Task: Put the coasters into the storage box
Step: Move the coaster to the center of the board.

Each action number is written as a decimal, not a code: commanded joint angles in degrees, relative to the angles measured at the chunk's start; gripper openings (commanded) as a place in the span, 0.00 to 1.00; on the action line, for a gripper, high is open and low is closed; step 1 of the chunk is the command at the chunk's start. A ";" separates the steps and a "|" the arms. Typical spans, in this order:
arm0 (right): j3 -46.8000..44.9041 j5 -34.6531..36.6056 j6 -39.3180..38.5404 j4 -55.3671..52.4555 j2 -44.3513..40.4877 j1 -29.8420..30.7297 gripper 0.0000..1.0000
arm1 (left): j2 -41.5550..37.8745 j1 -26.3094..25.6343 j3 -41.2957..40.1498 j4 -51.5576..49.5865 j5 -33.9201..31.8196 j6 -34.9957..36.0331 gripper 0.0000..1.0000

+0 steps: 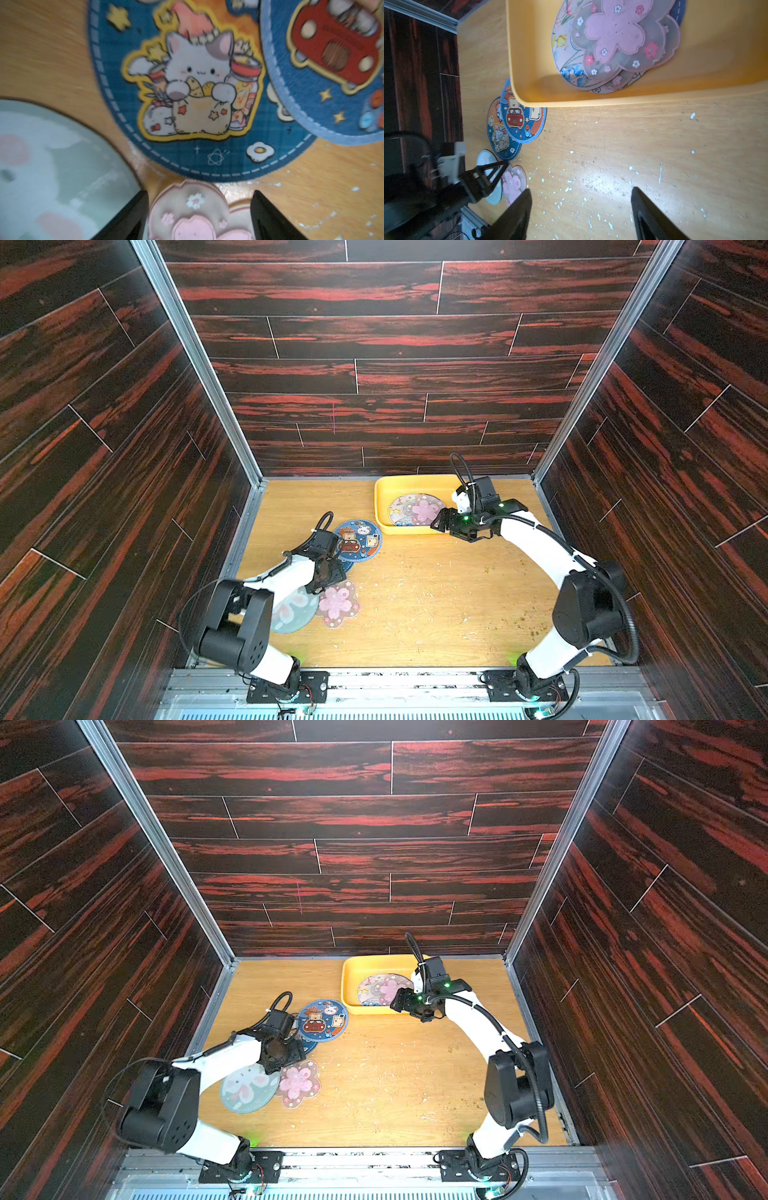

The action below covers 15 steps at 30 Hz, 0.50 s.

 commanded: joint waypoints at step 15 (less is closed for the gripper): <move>0.14 0.37 -0.23 -0.44 -2.57 0.19 0.78 | -0.93 -3.80 -3.83 1.69 8.67 -5.12 0.78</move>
